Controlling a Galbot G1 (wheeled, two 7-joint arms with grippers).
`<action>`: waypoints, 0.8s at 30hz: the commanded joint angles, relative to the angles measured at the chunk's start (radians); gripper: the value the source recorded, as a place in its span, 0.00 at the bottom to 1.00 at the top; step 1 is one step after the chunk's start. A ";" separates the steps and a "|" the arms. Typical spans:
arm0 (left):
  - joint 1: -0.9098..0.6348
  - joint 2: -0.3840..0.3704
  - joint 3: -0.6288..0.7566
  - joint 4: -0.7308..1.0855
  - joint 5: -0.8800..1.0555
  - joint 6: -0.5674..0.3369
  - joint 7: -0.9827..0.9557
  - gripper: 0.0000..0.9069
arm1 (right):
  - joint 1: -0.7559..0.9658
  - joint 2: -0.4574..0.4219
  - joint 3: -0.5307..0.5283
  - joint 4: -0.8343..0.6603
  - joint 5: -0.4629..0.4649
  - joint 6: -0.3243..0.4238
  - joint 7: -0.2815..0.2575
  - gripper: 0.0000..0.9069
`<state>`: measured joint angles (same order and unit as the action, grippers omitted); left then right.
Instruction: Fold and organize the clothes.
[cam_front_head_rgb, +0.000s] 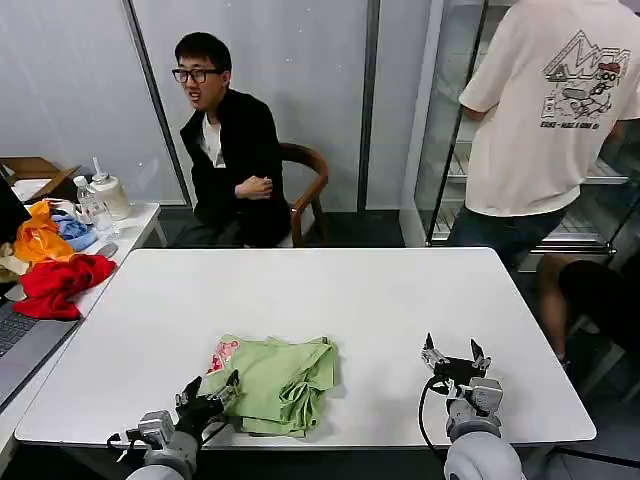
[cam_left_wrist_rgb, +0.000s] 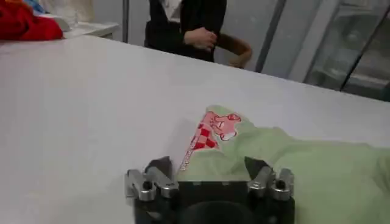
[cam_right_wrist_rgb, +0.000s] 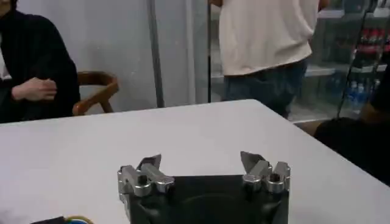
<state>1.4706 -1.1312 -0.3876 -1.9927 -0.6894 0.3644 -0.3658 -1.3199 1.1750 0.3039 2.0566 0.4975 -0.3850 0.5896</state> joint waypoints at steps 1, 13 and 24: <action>0.003 -0.003 0.006 0.006 0.000 0.005 -0.002 0.01 | 0.000 0.002 -0.002 0.000 -0.001 0.001 0.001 1.00; 0.001 -0.004 -0.002 0.008 0.001 0.004 -0.006 0.01 | 0.008 0.004 -0.006 -0.003 -0.002 -0.002 0.002 1.00; -0.024 0.037 -0.060 0.013 -0.001 -0.002 -0.011 0.01 | 0.014 0.005 -0.008 -0.008 -0.002 -0.001 0.001 1.00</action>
<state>1.4676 -1.1182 -0.4066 -1.9924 -0.6947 0.3701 -0.3728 -1.3063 1.1804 0.2966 2.0502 0.4953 -0.3868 0.5918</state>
